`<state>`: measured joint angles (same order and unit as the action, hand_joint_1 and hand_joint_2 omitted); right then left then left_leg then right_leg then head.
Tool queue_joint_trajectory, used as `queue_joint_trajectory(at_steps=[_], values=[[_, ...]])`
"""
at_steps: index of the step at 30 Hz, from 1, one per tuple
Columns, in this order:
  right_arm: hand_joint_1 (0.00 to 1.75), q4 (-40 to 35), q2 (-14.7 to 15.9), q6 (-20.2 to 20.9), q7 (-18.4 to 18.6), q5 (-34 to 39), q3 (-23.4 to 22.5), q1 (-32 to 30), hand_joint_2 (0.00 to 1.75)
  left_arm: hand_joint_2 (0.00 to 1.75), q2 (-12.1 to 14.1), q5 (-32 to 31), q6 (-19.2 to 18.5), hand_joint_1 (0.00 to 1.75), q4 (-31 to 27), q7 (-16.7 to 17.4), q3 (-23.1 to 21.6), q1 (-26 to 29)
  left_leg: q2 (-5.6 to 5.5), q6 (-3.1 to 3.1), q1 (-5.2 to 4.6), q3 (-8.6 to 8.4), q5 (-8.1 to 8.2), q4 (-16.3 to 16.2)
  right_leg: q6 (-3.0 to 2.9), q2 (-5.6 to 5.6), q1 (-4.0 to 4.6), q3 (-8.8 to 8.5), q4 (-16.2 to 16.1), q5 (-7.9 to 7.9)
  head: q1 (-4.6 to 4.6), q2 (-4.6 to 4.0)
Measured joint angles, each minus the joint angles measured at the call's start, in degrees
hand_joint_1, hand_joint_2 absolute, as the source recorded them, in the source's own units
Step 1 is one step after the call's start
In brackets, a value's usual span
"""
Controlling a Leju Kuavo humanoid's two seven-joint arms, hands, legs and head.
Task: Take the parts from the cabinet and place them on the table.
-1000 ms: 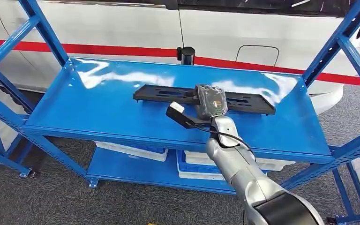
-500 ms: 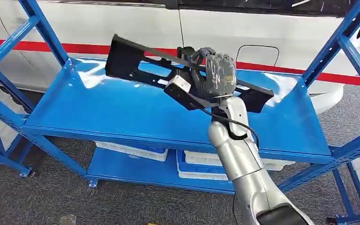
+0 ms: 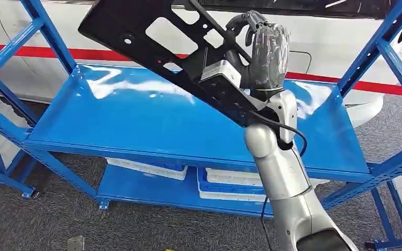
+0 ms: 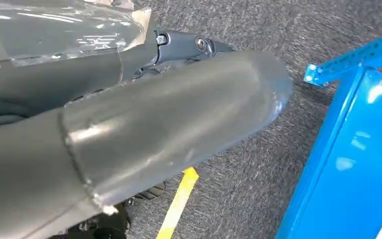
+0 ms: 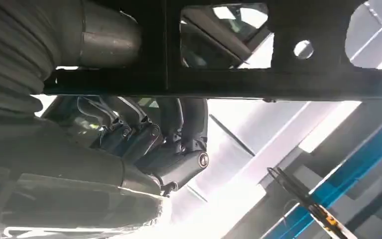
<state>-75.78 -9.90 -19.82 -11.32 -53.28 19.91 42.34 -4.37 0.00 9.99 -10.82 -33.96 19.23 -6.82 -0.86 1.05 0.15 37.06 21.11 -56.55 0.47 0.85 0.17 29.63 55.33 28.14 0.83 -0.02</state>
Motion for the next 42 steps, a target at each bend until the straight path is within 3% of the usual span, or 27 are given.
queue_joint_trajectory(at_steps=[2, 8, 11, 15, 18, 23, 26, 27, 28, 30, 31, 32, 33, 34, 36, 37, 38, 40, 41, 42], values=[[1.75, 0.0, 0.4, 0.0, -1.1, 4.7, 0.7, -0.1, 1.75, 0.0, 0.0, 0.0, 0.4, 0.0, 0.0, 0.1, 0.0, 0.0, 0.0, 0.0, 0.0, 0.0, -0.01, 0.0, 0.0, 0.0, 0.0, -0.24, 0.0, -0.01, -0.02, 0.0], [1.75, 0.0, 1.0, -0.1, -1.7, 7.3, 1.4, -0.1, 1.75, 0.0, -0.1, 0.2, 0.3, 0.0, 0.0, 0.1, 0.0, 0.0, 0.01, 0.01, 0.01, 0.0, -0.01, 0.0, 0.0, 0.0, 0.01, -0.25, 0.0, -0.01, 0.0, 0.0], [1.75, 0.1, 1.1, 0.5, -3.2, 13.8, 1.6, -0.2, 1.75, 0.0, -0.1, 0.7, -0.3, 0.0, 0.0, -0.4, 0.2, 0.0, 0.0, 0.01, 0.01, 0.0, -0.01, 0.0, 0.0, 0.0, 0.02, -0.25, 0.0, 0.0, 0.0, 0.0], [1.75, 1.2, 1.0, 2.1, -4.3, 19.3, 2.4, 0.1, 1.75, 0.0, 0.0, 2.3, -3.0, 0.0, 0.0, 0.5, 1.1, 0.1, -0.01, 0.0, -0.11, 0.02, 0.04, 0.0, 0.01, 0.0, -0.06, -0.3, 0.0, 0.0, 0.0, 0.0], [1.75, 3.3, 0.8, 3.8, -4.2, 22.5, 3.1, 1.0, 1.75, 0.0, 0.0, 2.7, -2.1, 0.0, 0.0, 1.1, 1.7, 0.1, -0.04, 0.02, -0.16, 0.06, 0.06, -0.1, 0.03, 0.0, -0.18, -0.3, 0.0, 0.0, -0.02, 0.0], [1.75, 6.2, -0.6, 5.4, -4.1, 28.0, 3.6, 1.6, 1.75, 0.0, 0.4, 3.1, -1.9, 0.0, 0.0, 1.4, 2.5, 0.2, -0.03, 0.47, -0.26, 0.15, 0.46, -0.4, 0.29, -0.01, -0.5, -0.44, -0.1, 0.15, 0.02, 0.0], [1.75, 7.0, -1.2, 5.4, -4.2, 28.5, 3.7, 1.9, 1.75, 0.0, 0.5, 3.1, -1.9, 0.0, 0.0, 1.4, 2.8, 0.3, -0.04, 0.86, -0.41, 0.11, 0.41, -0.5, 0.78, 0.01, -0.71, -0.59, -0.2, 0.03, 0.0, 0.0], [1.75, 7.1, -1.3, 5.4, -4.2, 29.0, 3.7, 2.0, 1.75, 0.0, 0.5, 3.1, -1.9, 0.0, 0.0, 1.5, 2.8, 0.3, 0.2, 1.26, 0.18, -0.31, 0.06, 0.3, 0.93, -0.11, -0.29, -0.37, 0.4, 0.66, 0.02, 0.0], [1.75, 7.3, -1.4, 5.5, -4.3, 30.1, 3.7, 2.2, 1.75, 0.0, 0.5, 3.2, -2.0, 0.0, 0.0, 1.5, 2.8, 0.3, 0.25, 1.39, 0.19, -0.46, -0.04, 0.5, 0.92, -0.3, -0.6, 0.39, 1.9, 1.71, -0.04, 0.0], [1.75, 8.1, -1.4, 5.5, -4.6, 32.9, 3.6, 2.6, 1.75, 0.0, 0.6, 3.5, -2.4, 0.0, 0.0, 1.6, 3.0, 0.3, 0.38, 1.54, 0.26, -0.32, -0.1, 0.5, 0.33, -0.31, -0.74, 4.23, 10.3, 5.69, -0.24, 0.0], [1.75, 8.5, -1.4, 5.5, -4.8, 34.5, 3.6, 2.5, 1.75, 0.0, 0.7, 3.6, -2.7, 0.0, 0.0, 1.6, 3.1, 0.4, 0.42, 1.55, 0.26, -0.29, -0.11, 0.5, 0.28, -0.32, -0.85, 6.51, 15.0, 7.47, -0.17, 0.0], [1.75, 9.0, -1.4, 5.4, -5.1, 36.2, 3.6, 2.3, 1.75, 0.0, 0.7, 3.6, -3.0, 0.0, 0.0, 1.6, 3.3, 0.5, 0.5, 1.53, 0.26, -0.2, -0.12, 0.4, 0.55, -0.32, -0.89, 8.09, 18.3, 8.16, -0.26, 0.0], [1.75, 9.4, -1.4, 5.2, -5.2, 37.2, 3.5, 2.2, 1.75, 0.0, 0.8, 3.7, -3.2, 0.0, 0.0, 1.6, 3.3, 0.6, 0.52, 1.44, 0.3, -0.12, -0.18, 0.3, 0.99, -0.33, -0.93, 8.2, 18.4, 7.59, -0.24, 0.0], [1.75, 9.8, -1.4, 5.1, -5.4, 37.9, 3.4, 2.2, 1.75, 0.0, 0.8, 3.6, -3.3, 0.0, 0.0, 1.6, 3.3, 0.6, 0.51, 1.27, 0.38, 0.01, -0.28, 0.2, 1.56, -0.38, -1.06, 6.95, 15.8, 6.02, -0.24, 0.0], [1.75, 10.1, -1.6, 4.5, -5.6, 38.8, 3.4, 2.3, 1.75, 0.0, 0.9, 3.6, -3.3, 0.0, 0.0, 1.6, 3.3, 0.6, 0.49, 0.85, 0.65, 0.3, -0.4, -0.2, 2.76, -0.64, -1.63, 1.7, 5.1, 1.57, -0.22, 0.0], [1.75, 10.2, -1.7, 4.2, -5.7, 39.0, 3.3, 2.4, 1.75, 0.0, 1.1, 3.6, -3.3, 0.0, 0.0, 1.6, 3.3, 0.6, 0.48, 0.35, 0.62, 0.51, -0.47, -0.5, 2.58, -0.95, -1.9, -0.02, 1.4, 1.37, -0.24, 0.0], [1.75, 10.3, -1.7, 4.0, -5.7, 39.1, 3.3, 2.4, 1.75, 0.0, 1.5, 3.6, -3.3, 0.0, 0.0, 1.6, 3.3, 0.6, 0.34, -0.14, 0.53, 0.75, -0.79, -0.3, 2.13, -0.57, -0.95, 0.06, 2.7, 0.2, -0.22, 0.0], [1.75, 10.6, -1.7, 3.3, -5.9, 39.2, 2.9, 2.5, 1.75, 0.0, 1.4, 3.6, -3.4, 0.0, 0.0, 1.5, 3.3, 0.7, 0.24, -0.83, 0.39, 0.98, -1.27, -0.7, 1.51, -0.33, -0.87, 1.06, 2.6, 0.19, -0.11, 0.0], [1.75, 10.7, -1.7, 3.2, -5.9, 39.3, 2.8, 2.4, 1.75, 0.0, 1.4, 3.6, -3.5, 0.0, 0.0, 1.4, 3.3, 0.8, 0.27, -1.32, 0.45, 1.09, -1.64, -0.4, 0.97, -0.32, -0.87, 1.39, 2.7, -0.07, -0.06, 0.0], [1.75, 10.8, -1.7, 3.2, -6.0, 39.3, 2.7, 2.5, 1.75, 0.0, 1.5, 3.6, -3.6, 0.0, 0.0, 1.4, 3.3, 0.9, 0.33, -1.65, 0.78, 1.54, -1.67, -0.5, 0.08, -0.34, -1.59, 1.69, 2.5, -0.64, -0.11, 0.0]])
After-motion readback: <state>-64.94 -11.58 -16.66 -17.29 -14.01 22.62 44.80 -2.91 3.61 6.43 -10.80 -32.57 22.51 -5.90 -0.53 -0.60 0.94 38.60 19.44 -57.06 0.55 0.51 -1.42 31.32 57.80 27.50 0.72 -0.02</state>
